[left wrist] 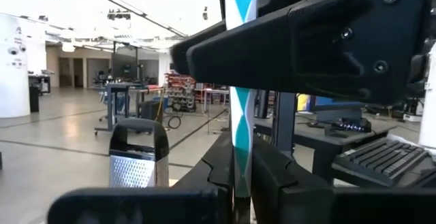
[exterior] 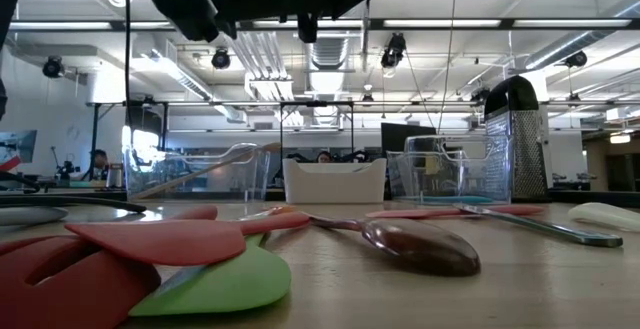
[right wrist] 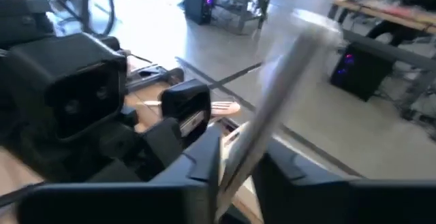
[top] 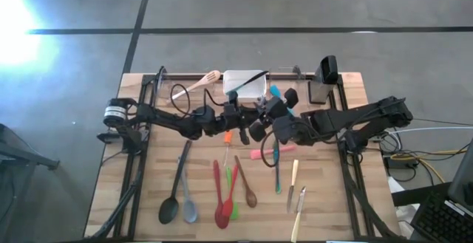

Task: Pick & Place Kitchen Items
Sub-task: Put the white patterned table knife into the white bin

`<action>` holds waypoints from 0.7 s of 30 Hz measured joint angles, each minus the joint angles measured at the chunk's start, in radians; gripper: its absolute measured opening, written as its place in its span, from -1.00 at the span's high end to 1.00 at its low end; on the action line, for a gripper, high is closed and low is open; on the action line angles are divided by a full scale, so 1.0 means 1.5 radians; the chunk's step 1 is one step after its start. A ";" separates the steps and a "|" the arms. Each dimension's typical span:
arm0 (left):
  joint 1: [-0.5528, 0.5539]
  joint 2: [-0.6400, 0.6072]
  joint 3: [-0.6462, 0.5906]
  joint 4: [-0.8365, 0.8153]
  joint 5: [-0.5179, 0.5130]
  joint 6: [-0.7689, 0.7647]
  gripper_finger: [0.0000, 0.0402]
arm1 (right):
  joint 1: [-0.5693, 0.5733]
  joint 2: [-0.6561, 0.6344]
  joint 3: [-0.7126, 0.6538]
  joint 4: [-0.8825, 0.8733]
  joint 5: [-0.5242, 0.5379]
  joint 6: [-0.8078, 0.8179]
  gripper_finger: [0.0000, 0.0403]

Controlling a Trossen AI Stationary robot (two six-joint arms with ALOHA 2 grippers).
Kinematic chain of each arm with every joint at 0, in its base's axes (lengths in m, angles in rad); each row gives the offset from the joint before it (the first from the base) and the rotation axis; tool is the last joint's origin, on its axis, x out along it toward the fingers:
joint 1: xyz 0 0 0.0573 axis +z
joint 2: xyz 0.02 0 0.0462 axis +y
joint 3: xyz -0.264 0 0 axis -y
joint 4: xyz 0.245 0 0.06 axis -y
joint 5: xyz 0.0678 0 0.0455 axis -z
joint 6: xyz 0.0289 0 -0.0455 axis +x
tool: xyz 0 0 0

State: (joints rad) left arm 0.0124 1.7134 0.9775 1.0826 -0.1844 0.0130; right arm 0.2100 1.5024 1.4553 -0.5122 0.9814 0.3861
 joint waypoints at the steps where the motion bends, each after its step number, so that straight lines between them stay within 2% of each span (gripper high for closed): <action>1: 0.000 0.000 0.000 -0.001 0.000 0.006 0.88 | 0.000 0.000 0.001 0.003 -0.012 -0.001 0.85; 10: 0.000 -0.001 0.008 -0.017 0.001 0.009 0.86 | -0.007 0.000 0.020 -0.008 -0.031 -0.061 0.88; 15: 0.000 -0.009 0.005 -0.039 -0.005 -0.015 0.57 | -0.015 -0.003 0.060 -0.059 -0.040 -0.100 0.89; 21: -0.003 -0.048 -0.003 -0.179 0.013 -0.031 0.21 | -0.022 -0.007 0.118 -0.202 -0.024 -0.073 0.89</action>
State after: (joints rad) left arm 0.0073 1.6421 0.9737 0.8147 -0.1644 -0.0340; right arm 0.1765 1.4914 1.6327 -0.8159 0.9448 0.2768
